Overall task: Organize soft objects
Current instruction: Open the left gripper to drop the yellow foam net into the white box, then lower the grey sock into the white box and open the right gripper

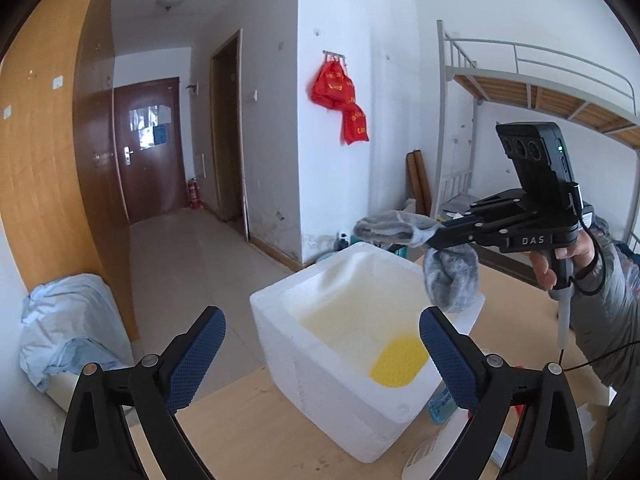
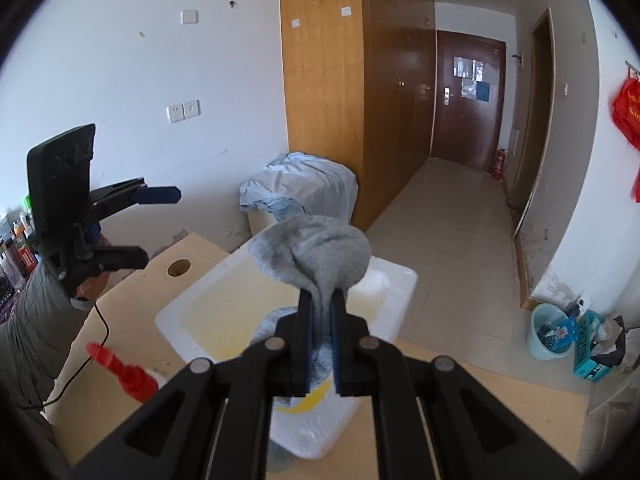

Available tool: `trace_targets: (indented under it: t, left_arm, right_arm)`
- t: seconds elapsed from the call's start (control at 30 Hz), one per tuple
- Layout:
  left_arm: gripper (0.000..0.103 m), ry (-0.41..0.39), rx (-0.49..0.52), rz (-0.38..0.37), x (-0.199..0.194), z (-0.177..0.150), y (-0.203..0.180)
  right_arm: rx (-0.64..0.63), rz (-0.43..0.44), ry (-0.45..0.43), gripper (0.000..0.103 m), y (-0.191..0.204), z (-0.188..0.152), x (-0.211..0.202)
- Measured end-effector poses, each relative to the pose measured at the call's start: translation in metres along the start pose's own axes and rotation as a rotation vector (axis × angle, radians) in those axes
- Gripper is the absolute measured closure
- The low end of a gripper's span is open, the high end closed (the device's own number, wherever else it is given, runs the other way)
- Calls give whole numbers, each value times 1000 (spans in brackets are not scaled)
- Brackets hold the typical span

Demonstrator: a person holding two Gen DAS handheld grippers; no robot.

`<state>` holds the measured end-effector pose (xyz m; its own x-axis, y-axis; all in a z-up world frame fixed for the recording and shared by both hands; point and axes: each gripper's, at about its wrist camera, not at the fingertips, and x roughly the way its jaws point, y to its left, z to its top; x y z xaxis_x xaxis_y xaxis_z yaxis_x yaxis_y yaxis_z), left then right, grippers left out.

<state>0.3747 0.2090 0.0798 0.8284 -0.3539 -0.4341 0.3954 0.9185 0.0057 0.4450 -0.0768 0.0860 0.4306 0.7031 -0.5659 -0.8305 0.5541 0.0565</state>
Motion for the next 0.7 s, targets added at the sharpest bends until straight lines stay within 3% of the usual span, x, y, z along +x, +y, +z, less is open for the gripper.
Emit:
trace_targets:
  t: [0.4, 0.5, 0.57, 0.7]
  left_arm:
    - [5, 24, 0, 9, 9, 1, -3]
    - [5, 25, 1, 8, 8, 1, -1]
    - [5, 27, 3, 11, 8, 1, -2]
    - [5, 27, 2, 11, 9, 1, -3]
  right_arm:
    - [23, 17, 40, 91, -8, -2, 22]
    - [35, 10, 47, 81, -7, -1, 20]
    - [38, 11, 51, 65, -7, -2, 20]
    - [30, -9, 40, 44, -3, -3, 17]
